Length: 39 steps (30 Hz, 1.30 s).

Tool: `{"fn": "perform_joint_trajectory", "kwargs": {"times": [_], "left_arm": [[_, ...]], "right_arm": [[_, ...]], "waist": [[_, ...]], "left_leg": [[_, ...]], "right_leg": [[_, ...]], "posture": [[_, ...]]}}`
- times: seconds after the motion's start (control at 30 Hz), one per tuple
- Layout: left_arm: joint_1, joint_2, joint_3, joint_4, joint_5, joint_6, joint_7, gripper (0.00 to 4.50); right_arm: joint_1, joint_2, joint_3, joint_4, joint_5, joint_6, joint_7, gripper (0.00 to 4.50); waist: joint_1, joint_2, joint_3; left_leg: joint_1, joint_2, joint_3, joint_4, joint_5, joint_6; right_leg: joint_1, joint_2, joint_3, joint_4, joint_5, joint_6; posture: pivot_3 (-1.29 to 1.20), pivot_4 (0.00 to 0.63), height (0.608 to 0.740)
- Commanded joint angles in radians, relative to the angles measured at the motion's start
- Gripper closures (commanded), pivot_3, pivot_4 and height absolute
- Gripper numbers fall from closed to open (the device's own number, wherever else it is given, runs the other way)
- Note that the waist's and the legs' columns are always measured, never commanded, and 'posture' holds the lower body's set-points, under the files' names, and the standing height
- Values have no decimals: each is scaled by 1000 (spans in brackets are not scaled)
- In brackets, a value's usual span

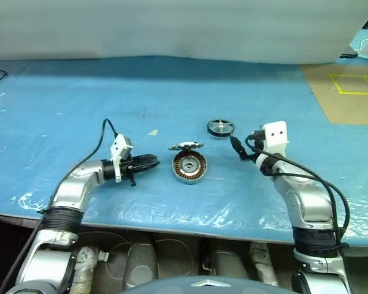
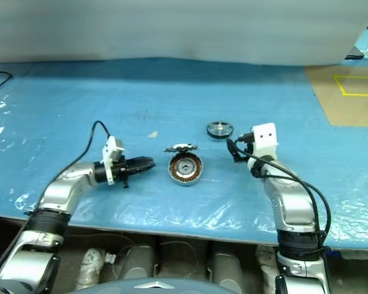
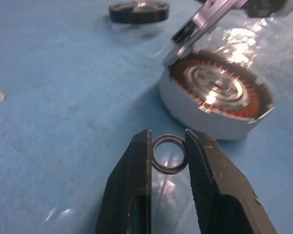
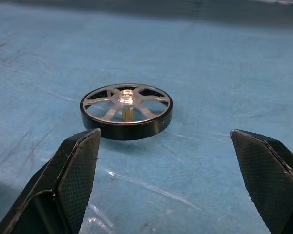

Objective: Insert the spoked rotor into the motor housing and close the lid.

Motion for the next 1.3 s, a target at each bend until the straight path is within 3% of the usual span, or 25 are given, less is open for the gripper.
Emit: {"fn": "perform_joint_trajectory", "kwargs": {"times": [0.03,0.17,0.5,0.73,0.9,1.3], "left_arm": [[10,5,1,-153,-80,89,-19,3812],[17,30,-87,-249,-71,138,-65,3812],[-113,-116,-193,-64,67,-7,2,3812],[-153,-139,-214,23,107,-58,-14,3812],[-183,-139,-210,59,113,-63,-32,3812],[-223,-167,-223,129,181,-128,9,3812]], "right_arm": [[-7,-22,-25,-67,48,2,37,0],[6,-40,-23,-119,95,44,74,0],[91,-131,-11,-279,180,96,176,0],[275,-325,-112,-443,395,196,389,0],[387,-452,-110,-542,465,191,506,0],[338,-458,16,-492,398,128,463,0]], "waist": [[-1,0,0],[-5,0,0],[1,0,0],[2,0,0],[6,0,0],[8,0,0]], "left_leg": [[0,0,0,0,0,0],[1,0,0,0,0,0],[0,0,0,2,1,-1],[0,0,-1,1,0,0],[2,0,-2,3,0,1],[0,-1,-3,4,0,1]], "right_leg": [[0,0,0,0,0,0],[0,1,0,0,0,0],[1,2,0,0,-3,6],[1,2,0,-1,-4,7],[4,2,0,-1,-4,8],[4,1,-1,-2,-3,10]], "posture": [[0,150,740],[0,150,740],[0,150,740],[0,150,740],[0,150,740],[0,150,740]]}}
